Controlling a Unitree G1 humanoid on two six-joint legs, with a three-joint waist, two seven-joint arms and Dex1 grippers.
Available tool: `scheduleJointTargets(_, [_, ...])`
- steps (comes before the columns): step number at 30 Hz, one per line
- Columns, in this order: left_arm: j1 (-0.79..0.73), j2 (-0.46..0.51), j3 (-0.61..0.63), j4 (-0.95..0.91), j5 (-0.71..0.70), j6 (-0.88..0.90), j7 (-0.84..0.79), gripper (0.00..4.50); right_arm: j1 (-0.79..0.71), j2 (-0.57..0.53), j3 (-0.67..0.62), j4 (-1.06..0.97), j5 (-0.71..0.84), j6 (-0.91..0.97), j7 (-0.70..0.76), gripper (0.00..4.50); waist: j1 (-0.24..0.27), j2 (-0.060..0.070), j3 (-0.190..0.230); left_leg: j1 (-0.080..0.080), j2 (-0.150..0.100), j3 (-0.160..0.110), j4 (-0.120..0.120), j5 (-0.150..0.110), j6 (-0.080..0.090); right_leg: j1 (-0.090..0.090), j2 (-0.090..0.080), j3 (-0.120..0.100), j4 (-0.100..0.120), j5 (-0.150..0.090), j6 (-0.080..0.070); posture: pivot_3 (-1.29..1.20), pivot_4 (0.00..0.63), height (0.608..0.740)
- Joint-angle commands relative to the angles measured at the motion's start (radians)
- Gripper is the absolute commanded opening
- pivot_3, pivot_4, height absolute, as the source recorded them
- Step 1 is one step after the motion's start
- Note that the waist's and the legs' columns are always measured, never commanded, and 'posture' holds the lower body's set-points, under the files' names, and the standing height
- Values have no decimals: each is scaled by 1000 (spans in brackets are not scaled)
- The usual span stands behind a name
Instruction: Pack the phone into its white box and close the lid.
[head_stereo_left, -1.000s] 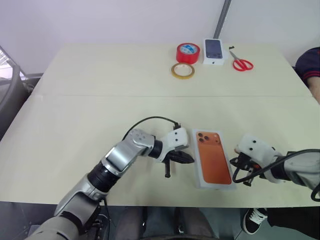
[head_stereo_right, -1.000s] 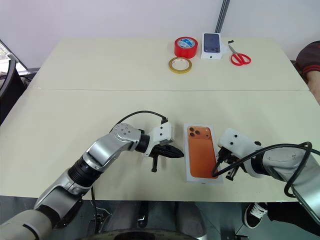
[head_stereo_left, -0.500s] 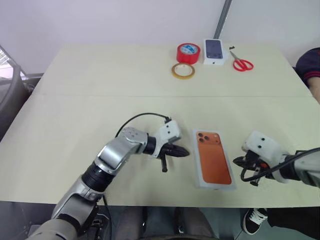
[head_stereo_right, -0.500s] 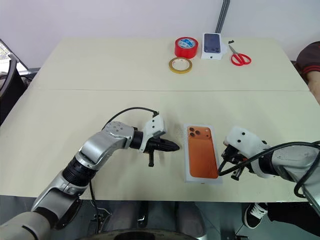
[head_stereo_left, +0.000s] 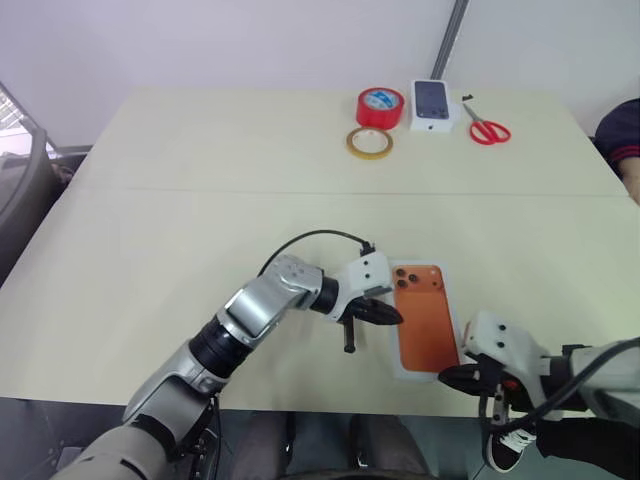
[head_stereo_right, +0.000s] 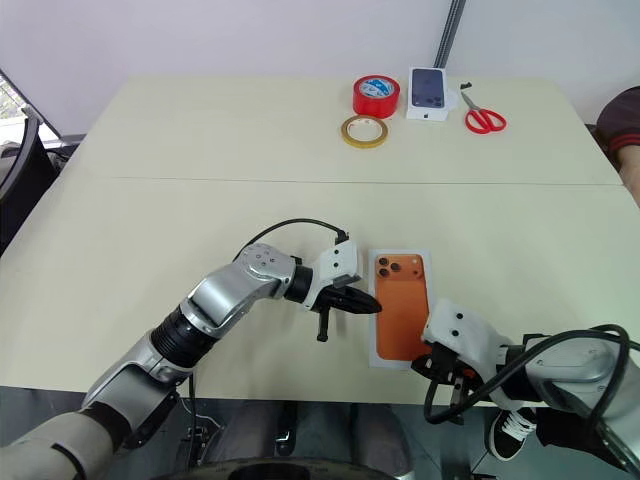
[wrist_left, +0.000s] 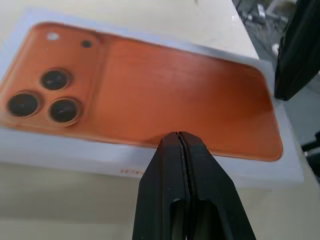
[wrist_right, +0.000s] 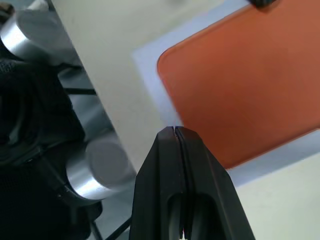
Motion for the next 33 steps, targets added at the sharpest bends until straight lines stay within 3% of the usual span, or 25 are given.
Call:
scheduleJointTargets(1, [-12, 7, -36, 12, 32, -31, -21, 0, 6, 1, 38, -11, -34, -16, -50, 29, 0, 0, 0, 0, 0, 0, 0, 0, 0, 0, 0, 0, 0, 0, 0, 0, 150, 736])
scheduleJointTargets(5, [-3, 6, -23, 31, 46, -60, -15, 0, 2, 0, 34, -4, -41, -35, -61, 29, 0, -3, -2, 3, 0, 0, 0, 0, 0, 3, 0, 0, -1, 0, 0, 0, 150, 736])
scheduleJointTargets(12, [11, -14, 252, -3, -76, -47, 84, 0, -198, 94, -115, 53, 68, -31, -96, 29, -5, -4, -2, 3, 1, 0, 0, 0, 0, 2, 0, 0, 0, 0, 0, 0, 150, 736])
scheduleJointTargets(15, [47, 59, 418, -44, -129, -42, 118, 0, -303, 170, -134, 132, 70, -71, -158, 29, -7, -4, -1, 3, 1, 0, -1, 0, 0, 2, 0, 0, 0, 0, 0, 0, 150, 736])
scheduleJointTargets(20, [191, 261, 694, -52, -166, -87, 151, 0, -397, 254, -127, 287, 20, -149, -233, 29, -23, -4, -1, 3, 2, 0, -2, 0, -1, 0, 0, 0, 1, 0, 0, 0, 150, 736])
scheduleJointTargets(24, [320, 360, 854, -21, -174, -137, 170, 0, -387, 268, -132, 416, -12, -250, -189, 29, -15, -4, -1, 2, 1, 0, -3, 0, -1, 0, -2, 0, 0, 0, 0, 0, 150, 736])
scheduleJointTargets(28, [382, 418, 923, 34, -178, -200, 159, 0, -421, 278, -65, 491, -39, -303, -177, 29, -16, -4, -1, 2, 1, 1, -3, 0, -1, 0, -2, -1, 1, 0, 0, 0, 150, 736])
scheduleJointTargets(33, [441, 400, 959, -11, -201, -192, 217, 0, -422, 291, -28, 542, -59, -369, -154, 29, -21, -4, -1, 2, 1, 1, -3, 0, -1, 0, -3, 0, 0, 0, 0, 0, 150, 736])
